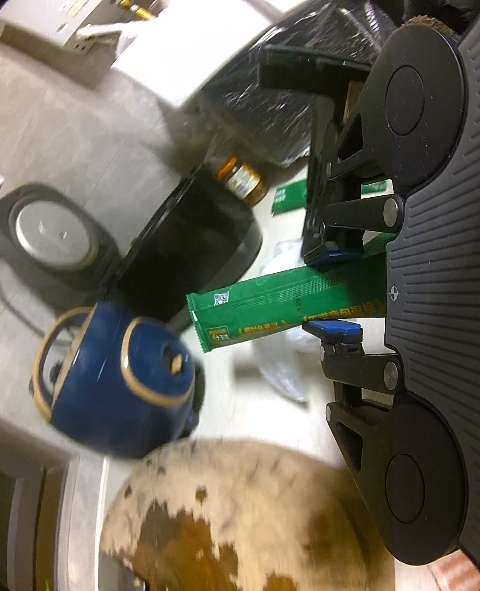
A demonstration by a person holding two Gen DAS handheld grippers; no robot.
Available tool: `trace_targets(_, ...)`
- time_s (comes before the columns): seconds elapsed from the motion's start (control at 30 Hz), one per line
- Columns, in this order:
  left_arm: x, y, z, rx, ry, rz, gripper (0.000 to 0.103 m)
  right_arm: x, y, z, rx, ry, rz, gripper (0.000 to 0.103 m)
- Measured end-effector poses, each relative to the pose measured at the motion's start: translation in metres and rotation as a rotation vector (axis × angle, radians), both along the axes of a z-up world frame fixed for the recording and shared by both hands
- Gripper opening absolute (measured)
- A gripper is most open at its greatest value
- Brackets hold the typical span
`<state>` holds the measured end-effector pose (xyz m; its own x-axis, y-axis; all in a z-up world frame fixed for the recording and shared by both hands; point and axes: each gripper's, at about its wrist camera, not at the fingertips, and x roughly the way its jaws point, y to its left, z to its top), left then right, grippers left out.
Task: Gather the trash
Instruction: 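Reach the right tool toward the clear plastic bag while the left tool holds the packet, then grasp the clear plastic bag with the right tool while the left tool holds the packet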
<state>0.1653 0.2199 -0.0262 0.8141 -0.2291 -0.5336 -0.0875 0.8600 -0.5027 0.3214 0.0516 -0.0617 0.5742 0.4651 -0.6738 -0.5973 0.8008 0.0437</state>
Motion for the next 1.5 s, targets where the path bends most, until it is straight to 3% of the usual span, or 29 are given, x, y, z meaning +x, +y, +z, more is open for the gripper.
trace_targets(0.3,0.006,-0.024,0.007,0.022,0.008,-0.051,0.035,-0.016,-0.082,-0.008,0.098,0.062,-0.205,0.009)
trace_targets(0.47,0.009,-0.029,0.013,0.079,0.044,-0.037,0.035,-0.039,-0.097,-0.019,0.139,0.043,-0.245,0.012)
trace_targets(0.53,0.01,-0.034,0.014,0.116,0.063,-0.028,0.035,-0.05,-0.097,-0.022,0.148,0.016,-0.255,0.021)
trace_targets(0.6,0.011,-0.04,0.013,0.166,0.078,-0.019,0.035,-0.062,-0.094,-0.025,0.14,-0.021,-0.255,0.038)
trace_targets(0.73,0.006,-0.055,0.014,0.27,0.069,-0.038,0.035,-0.078,-0.084,-0.024,0.077,-0.116,-0.229,0.041)
trace_targets(0.87,0.001,-0.059,0.013,0.289,0.074,-0.067,0.035,-0.08,-0.084,-0.01,0.105,-0.186,-0.229,0.058)
trace_targets(1.0,-0.003,-0.059,0.013,0.286,0.079,-0.073,0.035,-0.059,-0.079,0.002,0.065,-0.219,-0.185,0.059)
trace_targets(1.17,-0.007,-0.058,0.013,0.282,0.087,-0.068,0.035,-0.011,-0.082,0.0,0.108,-0.048,-0.209,0.059)
trace_targets(1.27,-0.008,-0.058,0.014,0.286,0.091,-0.069,0.035,-0.006,-0.081,-0.011,0.122,0.013,-0.242,0.059)
trace_targets(1.4,-0.007,-0.058,0.013,0.285,0.104,-0.062,0.035,-0.029,-0.066,-0.02,0.12,0.061,-0.106,0.059)
trace_targets(1.5,-0.006,-0.058,0.012,0.284,0.106,-0.064,0.035,-0.05,-0.052,-0.023,0.064,0.024,-0.008,0.059)
